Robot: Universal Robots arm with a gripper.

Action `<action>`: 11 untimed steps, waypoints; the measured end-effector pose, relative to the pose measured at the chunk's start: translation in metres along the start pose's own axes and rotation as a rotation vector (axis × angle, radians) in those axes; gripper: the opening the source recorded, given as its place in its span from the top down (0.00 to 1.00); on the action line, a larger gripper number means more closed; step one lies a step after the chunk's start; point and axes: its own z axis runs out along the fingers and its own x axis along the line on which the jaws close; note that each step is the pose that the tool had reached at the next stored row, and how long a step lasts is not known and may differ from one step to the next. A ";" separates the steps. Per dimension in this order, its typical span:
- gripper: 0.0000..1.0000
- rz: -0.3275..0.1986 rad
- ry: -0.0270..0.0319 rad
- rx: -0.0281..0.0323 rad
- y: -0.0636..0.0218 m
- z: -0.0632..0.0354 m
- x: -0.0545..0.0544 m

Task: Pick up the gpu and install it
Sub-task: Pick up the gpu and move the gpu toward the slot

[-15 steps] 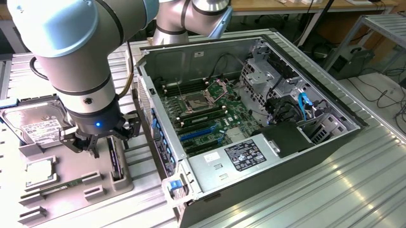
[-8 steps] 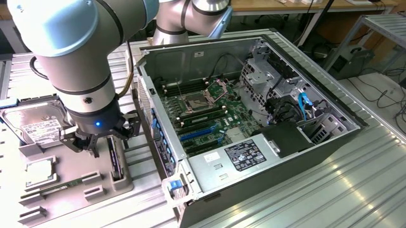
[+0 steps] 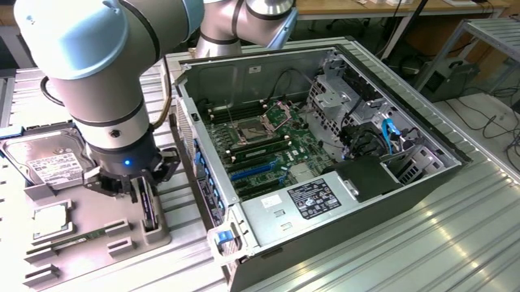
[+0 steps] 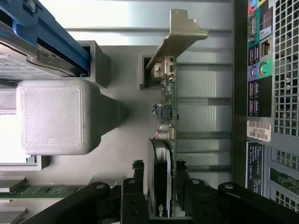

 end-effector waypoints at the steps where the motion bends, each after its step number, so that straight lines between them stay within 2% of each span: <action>1: 0.62 0.000 0.0001 0.0001 -0.0002 0.0033 0.000; 2: 0.73 0.000 0.0001 0.0001 -0.0002 0.0033 0.000; 4: 0.73 0.000 0.0000 0.0003 0.0000 0.0009 0.000; 5: 0.73 0.000 0.0001 0.0003 0.0007 -0.0142 0.000; 7: 0.73 0.000 0.0001 0.0003 0.0015 -0.0324 -0.001; 11: 0.73 0.000 0.0001 0.0003 0.0017 -0.0373 -0.001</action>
